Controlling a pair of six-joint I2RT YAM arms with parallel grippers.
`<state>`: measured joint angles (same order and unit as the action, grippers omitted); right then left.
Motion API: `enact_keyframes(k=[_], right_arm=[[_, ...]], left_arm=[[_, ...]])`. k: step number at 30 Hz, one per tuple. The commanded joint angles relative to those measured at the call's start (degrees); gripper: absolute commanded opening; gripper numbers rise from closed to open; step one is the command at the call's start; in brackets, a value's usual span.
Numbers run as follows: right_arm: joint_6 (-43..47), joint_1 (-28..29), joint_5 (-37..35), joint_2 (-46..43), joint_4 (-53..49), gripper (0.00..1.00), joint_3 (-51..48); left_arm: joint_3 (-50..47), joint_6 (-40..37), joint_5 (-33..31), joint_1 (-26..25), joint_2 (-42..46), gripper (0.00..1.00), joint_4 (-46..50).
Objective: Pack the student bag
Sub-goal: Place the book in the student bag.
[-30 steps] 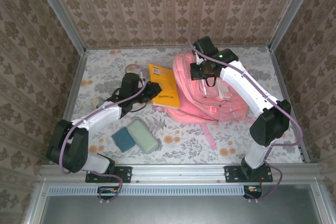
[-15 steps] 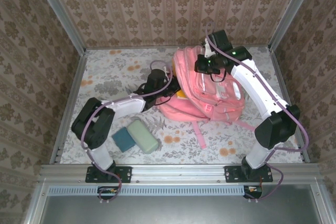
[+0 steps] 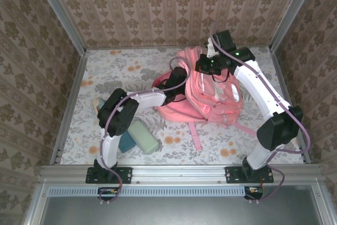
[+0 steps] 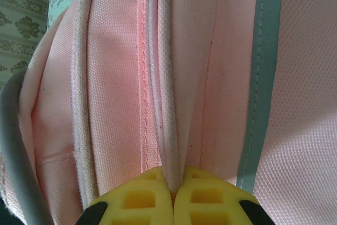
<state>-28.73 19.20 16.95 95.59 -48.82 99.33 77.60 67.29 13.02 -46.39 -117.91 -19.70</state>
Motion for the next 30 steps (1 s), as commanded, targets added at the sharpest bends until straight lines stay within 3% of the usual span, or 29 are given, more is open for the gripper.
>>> enact_keyframes(k=[1, 7, 12, 15, 22, 26, 30], right_arm=[[0.1, -0.4, 3.5, -4.2, 5.8, 0.0, 0.0], [0.6, -1.5, 3.7, -4.6, 6.1, 0.0, -2.0], [1.4, -2.5, 3.7, -4.8, 5.9, 0.0, -3.1], [1.4, -2.9, 3.8, -4.9, 6.4, 0.0, -4.1], [0.6, -2.8, 4.7, -4.9, 6.9, 0.0, -4.4], [0.7, -2.8, 4.8, -5.1, 6.7, 0.0, -4.9], [0.6, -2.9, 5.2, -5.1, 6.7, 0.0, -5.2]], left_arm=[[2.1, -3.3, -1.8, -0.6, 0.2, 0.69, 7.5], [0.3, -6.3, -3.4, 1.2, 4.5, 0.83, 10.6], [-0.4, -9.1, -4.8, 2.2, 7.7, 0.88, 14.2], [-0.4, -8.9, -3.3, 2.7, 7.1, 0.79, 12.3], [1.7, -6.3, -1.8, 2.4, 1.9, 0.72, 12.4], [3.9, -6.4, 0.3, 2.1, -0.8, 0.58, 11.2], [6.3, -5.8, 1.4, 1.6, -3.4, 0.52, 10.9]])
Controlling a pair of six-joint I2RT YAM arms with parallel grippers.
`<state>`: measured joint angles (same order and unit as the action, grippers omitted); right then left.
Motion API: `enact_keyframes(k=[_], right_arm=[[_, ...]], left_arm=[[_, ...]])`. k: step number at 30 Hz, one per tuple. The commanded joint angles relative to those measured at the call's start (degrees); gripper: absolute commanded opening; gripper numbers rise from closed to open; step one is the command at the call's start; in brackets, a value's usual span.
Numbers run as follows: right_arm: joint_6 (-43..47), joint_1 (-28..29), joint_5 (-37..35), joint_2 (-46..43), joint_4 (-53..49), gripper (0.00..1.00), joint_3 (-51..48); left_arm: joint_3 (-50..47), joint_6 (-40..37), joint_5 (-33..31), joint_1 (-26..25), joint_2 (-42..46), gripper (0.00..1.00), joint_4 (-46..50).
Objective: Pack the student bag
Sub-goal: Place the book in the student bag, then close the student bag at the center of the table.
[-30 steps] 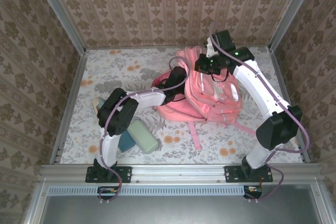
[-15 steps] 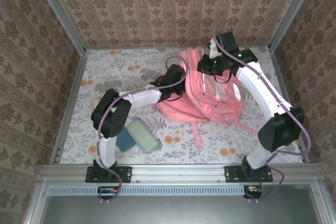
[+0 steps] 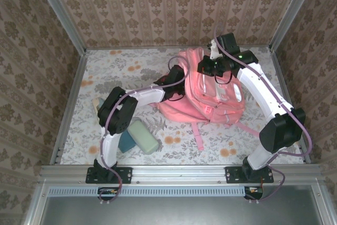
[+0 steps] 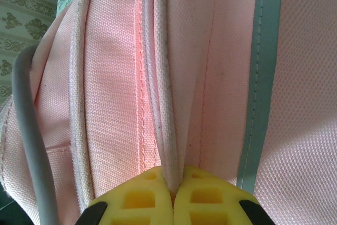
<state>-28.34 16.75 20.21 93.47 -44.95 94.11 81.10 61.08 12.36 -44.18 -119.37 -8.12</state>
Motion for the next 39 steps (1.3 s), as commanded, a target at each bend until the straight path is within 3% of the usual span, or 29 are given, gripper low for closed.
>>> enact_keyframes(k=[1, 9, 12, 18, 27, 33, 37, 39], right_arm=[[0.2, -0.4, 2.0, -2.9, 2.8, 0.0, 0.0], [0.3, -0.4, 2.4, -2.8, 2.9, 0.0, -0.9], [0.8, -0.5, 2.0, -2.8, 2.9, 0.0, -1.2], [3.1, -1.5, 0.3, -3.5, 2.6, 0.0, -4.1], [15.6, -2.3, -8.3, -2.6, -3.4, 0.0, -3.9], [22.4, 0.9, -17.6, 0.1, -6.2, 0.0, -1.9], [22.5, 3.6, -19.0, 1.7, -5.0, 0.0, -4.2], [21.6, 4.7, -20.0, 2.3, -3.7, 0.11, -5.9]], left_arm=[[3.1, 0.7, 2.3, -0.9, -2.3, 0.49, -1.1], [5.6, 1.5, 5.3, -2.3, -4.7, 0.46, -7.7], [4.9, 1.6, 4.8, -2.4, -4.0, 0.5, -6.7], [-2.1, 0.4, 1.3, 0.1, 4.1, 0.69, -4.2], [-10.9, -2.7, -0.1, 4.3, 19.1, 0.75, 5.2], [-14.0, -9.0, -1.9, 7.5, 30.0, 0.75, 16.5], [-16.4, -13.2, -3.4, 10.7, 36.2, 0.75, 23.8], [-17.8, -14.9, -4.2, 12.7, 39.2, 0.75, 27.5]])
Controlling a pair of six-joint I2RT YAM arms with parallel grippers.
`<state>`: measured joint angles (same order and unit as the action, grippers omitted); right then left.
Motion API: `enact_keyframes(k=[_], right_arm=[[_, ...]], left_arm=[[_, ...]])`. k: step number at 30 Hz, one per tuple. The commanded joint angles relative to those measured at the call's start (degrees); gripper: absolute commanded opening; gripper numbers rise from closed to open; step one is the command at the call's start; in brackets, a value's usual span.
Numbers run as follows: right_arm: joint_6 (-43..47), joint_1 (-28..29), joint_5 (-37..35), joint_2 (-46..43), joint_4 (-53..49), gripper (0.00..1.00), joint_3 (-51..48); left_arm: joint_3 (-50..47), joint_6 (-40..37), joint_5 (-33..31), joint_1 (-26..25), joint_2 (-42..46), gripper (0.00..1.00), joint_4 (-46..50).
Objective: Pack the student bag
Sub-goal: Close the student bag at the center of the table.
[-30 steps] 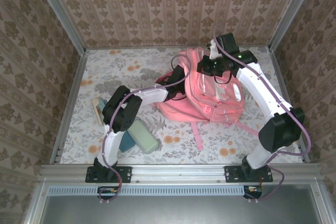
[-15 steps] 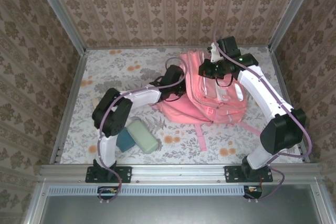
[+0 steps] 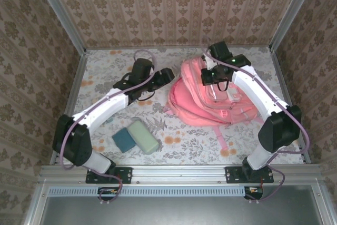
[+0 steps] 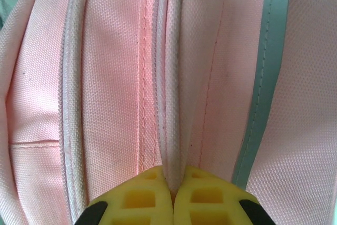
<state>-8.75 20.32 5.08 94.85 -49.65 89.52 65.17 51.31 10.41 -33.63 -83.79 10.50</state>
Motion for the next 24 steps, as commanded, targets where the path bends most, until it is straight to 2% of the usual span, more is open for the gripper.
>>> enact_keyframes(k=[1, 3, 6, 11, 17, 24], right_arm=[[1.5, 1.4, -4.9, 1.1, 1.4, 0.14, -1.9], [0.6, 2.2, -4.6, 1.1, 2.9, 0.22, -3.3], [-0.1, 3.5, -4.6, 0.4, 5.2, 0.22, -4.8], [-2.2, 3.6, -3.5, -0.3, 7.3, 0.22, -5.9], [-3.4, 4.8, -2.8, -1.8, 9.3, 0.26, -8.2], [-5.8, 7.6, -2.1, -2.8, 12.3, 0.28, -11.9]], left_arm=[[-2.8, -5.6, -2.6, 3.1, 5.0, 0.75, 10.4], [-4.5, -6.5, -3.5, 5.2, 7.8, 0.75, 14.1], [-6.1, -6.3, -6.2, 7.0, 11.0, 0.75, 21.4], [-7.1, -4.0, -9.9, 6.6, 13.2, 0.75, 33.8], [-9.4, 4.3, -13.5, 1.6, 16.3, 0.76, 43.5], [-9.8, 12.5, -16.4, -6.0, 15.3, 0.9, 51.1]])
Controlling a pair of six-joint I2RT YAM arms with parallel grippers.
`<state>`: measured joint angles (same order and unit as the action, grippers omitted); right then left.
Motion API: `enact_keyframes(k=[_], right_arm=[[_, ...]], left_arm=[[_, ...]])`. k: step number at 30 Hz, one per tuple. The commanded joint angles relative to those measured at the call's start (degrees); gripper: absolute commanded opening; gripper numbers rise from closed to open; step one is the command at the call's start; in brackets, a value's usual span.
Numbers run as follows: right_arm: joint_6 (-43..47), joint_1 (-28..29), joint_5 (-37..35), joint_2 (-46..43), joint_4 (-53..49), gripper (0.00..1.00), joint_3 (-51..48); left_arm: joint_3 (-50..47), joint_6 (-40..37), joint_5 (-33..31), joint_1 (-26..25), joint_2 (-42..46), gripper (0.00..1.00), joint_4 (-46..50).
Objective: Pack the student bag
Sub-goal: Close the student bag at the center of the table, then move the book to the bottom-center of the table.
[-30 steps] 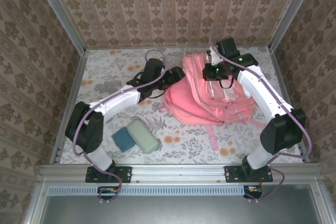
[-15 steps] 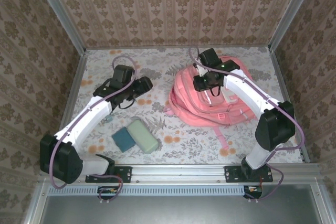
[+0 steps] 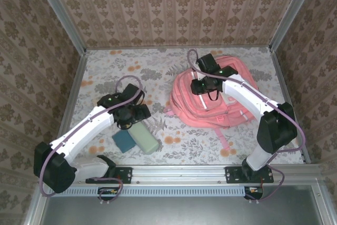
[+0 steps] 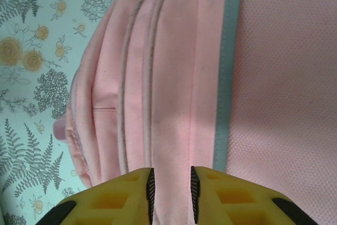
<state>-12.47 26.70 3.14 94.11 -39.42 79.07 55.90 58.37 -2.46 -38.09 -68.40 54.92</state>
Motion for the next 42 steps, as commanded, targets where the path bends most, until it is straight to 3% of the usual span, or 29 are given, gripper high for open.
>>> enact_keyframes(k=[1, 5, 11, 18, 24, 31, 37, 42], right_arm=[[-2.2, 1.9, -0.1, -2.2, 2.5, 0.29, -1.7], [-4.3, 4.7, 2.5, -1.9, 5.6, 0.32, -2.2], [-10.5, 9.7, 5.1, 1.5, 12.0, 0.32, -1.1], [-15.6, 15.0, 4.9, 6.5, 15.4, 0.32, 1.4], [-17.2, 17.2, 4.1, 9.2, 14.8, 0.32, 3.4], [-18.8, 17.4, 3.2, 10.6, 14.3, 0.32, 4.7], [-19.0, 17.2, 2.4, 12.4, 13.8, 0.32, 6.5], [-19.8, 16.6, 2.7, 14.7, 14.0, 0.32, 7.8]], left_arm=[[-0.9, 5.5, -3.9, -1.6, 0.1, 0.9, 6.5], [-2.6, 3.8, -5.6, 1.5, 2.5, 0.86, 2.2], [-4.0, -7.4, -2.8, 14.7, 2.7, 0.82, -9.7], [-2.6, -17.8, 5.4, 29.4, -9.0, 0.81, -25.2], [3.5, -20.7, 8.6, 34.4, -22.0, 0.8, -30.9], [7.8, -21.4, 14.4, 34.8, -33.9, 0.75, -34.5], [7.1, -19.1, 15.4, 28.4, -35.6, 0.74, -36.1], [3.6, -12.5, 16.5, 22.6, -33.2, 0.73, -39.2]])
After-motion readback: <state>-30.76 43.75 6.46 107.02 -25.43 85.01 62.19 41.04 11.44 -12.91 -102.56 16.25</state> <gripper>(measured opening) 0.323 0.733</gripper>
